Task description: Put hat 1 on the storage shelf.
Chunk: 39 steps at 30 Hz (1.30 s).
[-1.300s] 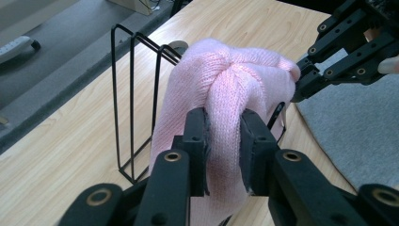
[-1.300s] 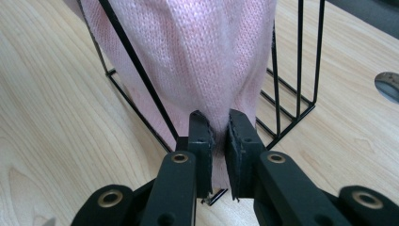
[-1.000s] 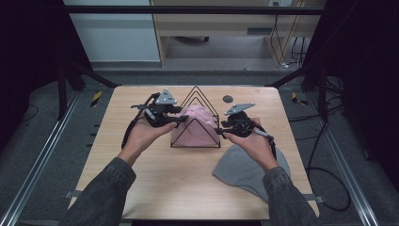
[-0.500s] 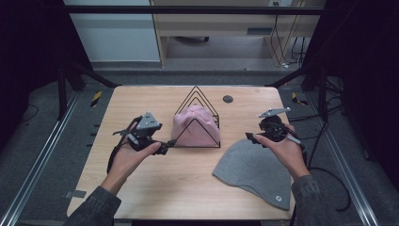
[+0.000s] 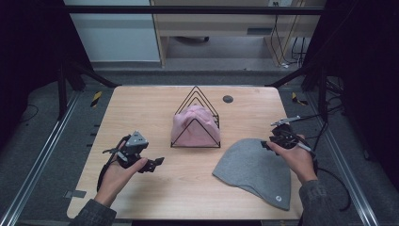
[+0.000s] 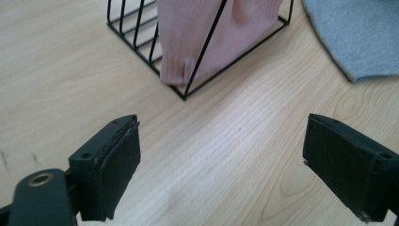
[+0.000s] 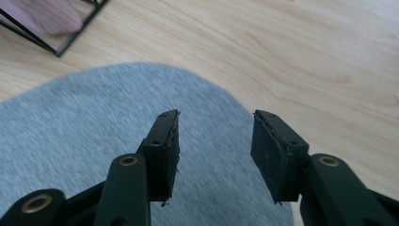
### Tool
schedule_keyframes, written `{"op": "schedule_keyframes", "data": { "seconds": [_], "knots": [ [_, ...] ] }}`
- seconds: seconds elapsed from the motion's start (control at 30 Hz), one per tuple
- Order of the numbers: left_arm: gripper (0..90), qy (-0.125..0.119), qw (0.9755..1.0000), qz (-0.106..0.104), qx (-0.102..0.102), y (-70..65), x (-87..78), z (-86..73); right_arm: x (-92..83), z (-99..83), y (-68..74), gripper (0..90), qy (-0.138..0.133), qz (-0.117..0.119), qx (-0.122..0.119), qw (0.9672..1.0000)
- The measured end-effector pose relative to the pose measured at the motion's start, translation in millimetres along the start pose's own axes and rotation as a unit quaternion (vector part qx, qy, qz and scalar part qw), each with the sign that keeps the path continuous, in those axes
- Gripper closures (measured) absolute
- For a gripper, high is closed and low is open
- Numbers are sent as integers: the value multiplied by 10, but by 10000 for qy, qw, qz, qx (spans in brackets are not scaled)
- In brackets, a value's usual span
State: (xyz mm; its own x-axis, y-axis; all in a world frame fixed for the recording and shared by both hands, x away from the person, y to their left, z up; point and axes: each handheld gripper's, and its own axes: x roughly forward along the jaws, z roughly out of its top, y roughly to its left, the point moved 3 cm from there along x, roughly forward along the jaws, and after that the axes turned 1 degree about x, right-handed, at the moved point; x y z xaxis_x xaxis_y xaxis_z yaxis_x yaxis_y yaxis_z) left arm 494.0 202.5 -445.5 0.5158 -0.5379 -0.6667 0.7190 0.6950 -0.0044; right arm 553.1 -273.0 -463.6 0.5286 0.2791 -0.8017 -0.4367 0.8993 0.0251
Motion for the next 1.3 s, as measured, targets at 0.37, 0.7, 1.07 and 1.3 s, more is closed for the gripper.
{"op": "schedule_keyframes", "data": {
  "seconds": [0.37,0.7,1.07,1.3],
  "knots": [
    [111,297,9988,309,-226,168,-160,-432,58,-202,-174,513,258,-52,234,9994],
    [111,281,9981,336,-439,258,-185,-524,172,-300,-262,439,424,-88,402,9983],
    [111,338,9977,395,-428,284,-177,-544,225,-345,-289,485,560,-127,384,9976],
    [112,370,9978,389,-390,278,-173,-543,215,-354,-297,514,553,-101,362,9978]
  ]
}}
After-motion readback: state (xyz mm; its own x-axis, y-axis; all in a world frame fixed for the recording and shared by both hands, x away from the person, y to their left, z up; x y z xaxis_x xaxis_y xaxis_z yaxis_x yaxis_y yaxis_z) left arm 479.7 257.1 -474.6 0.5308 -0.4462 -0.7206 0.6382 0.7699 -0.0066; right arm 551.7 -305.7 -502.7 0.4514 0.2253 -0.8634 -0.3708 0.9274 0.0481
